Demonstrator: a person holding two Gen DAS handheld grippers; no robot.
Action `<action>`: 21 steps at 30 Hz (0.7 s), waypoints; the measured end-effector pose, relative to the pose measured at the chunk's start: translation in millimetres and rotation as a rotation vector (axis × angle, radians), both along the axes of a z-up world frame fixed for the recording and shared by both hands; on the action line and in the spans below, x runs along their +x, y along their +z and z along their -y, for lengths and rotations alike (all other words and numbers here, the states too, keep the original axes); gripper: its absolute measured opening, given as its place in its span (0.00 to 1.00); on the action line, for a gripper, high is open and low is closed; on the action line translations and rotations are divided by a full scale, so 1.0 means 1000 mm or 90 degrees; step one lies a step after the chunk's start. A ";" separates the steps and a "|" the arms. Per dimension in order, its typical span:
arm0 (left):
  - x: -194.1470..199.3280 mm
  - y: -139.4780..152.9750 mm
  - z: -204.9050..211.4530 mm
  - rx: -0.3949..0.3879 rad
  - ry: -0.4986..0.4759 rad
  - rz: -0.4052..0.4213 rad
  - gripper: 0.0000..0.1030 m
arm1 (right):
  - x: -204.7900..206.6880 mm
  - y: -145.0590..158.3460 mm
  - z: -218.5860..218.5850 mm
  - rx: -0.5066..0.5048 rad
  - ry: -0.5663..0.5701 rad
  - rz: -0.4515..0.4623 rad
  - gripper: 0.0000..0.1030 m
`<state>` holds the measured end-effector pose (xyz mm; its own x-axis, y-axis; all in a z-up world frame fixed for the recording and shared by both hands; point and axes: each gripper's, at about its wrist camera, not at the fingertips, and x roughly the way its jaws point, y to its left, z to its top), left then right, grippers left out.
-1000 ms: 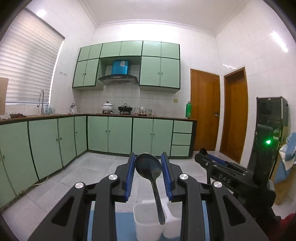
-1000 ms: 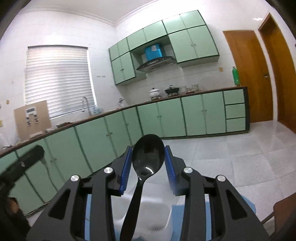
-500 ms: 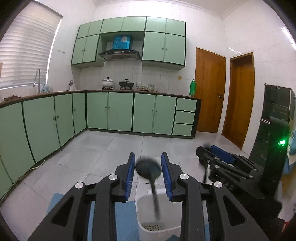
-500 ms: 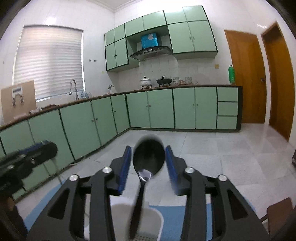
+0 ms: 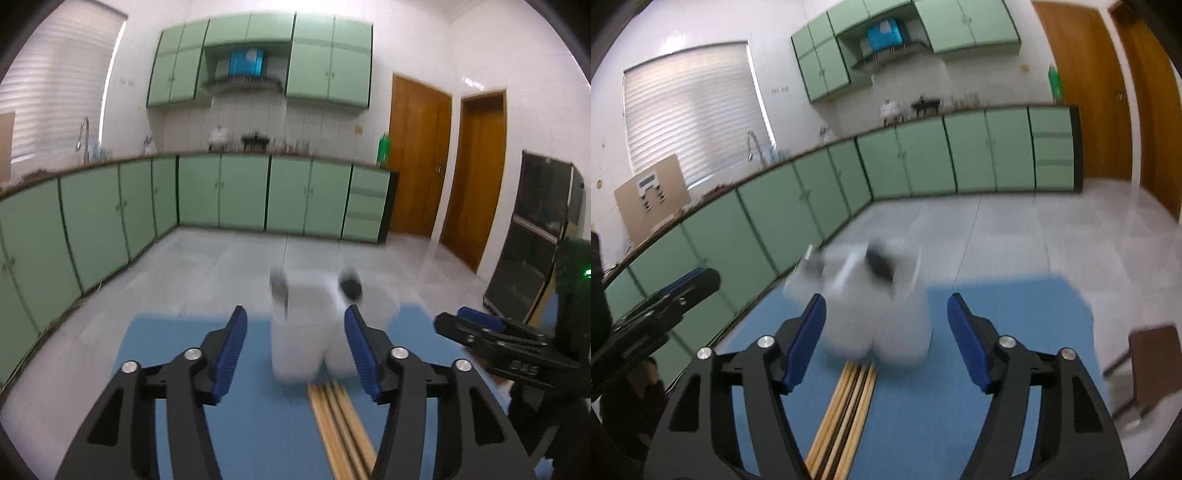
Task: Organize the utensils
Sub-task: 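Move both open tools back toward the chopsticks on the mat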
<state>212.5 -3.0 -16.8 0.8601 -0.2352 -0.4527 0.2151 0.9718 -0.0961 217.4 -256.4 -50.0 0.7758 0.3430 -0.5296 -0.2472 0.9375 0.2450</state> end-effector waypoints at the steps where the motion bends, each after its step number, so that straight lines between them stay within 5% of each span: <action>1: -0.011 -0.008 -0.002 0.001 0.003 -0.023 0.56 | -0.012 -0.006 -0.003 -0.009 0.002 -0.013 0.68; 10: -0.075 -0.084 -0.003 0.049 0.014 -0.172 0.60 | -0.095 -0.058 -0.037 -0.082 0.033 -0.128 0.69; 21: -0.087 -0.113 -0.004 0.040 0.043 -0.209 0.61 | -0.126 -0.086 -0.067 -0.172 0.043 -0.145 0.64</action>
<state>125.3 0.8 -129.7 0.6791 -0.1458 -0.7195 0.1177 0.9890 -0.0894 91.3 -189.5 -135.5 0.6073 0.2140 -0.7651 -0.2783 0.9593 0.0474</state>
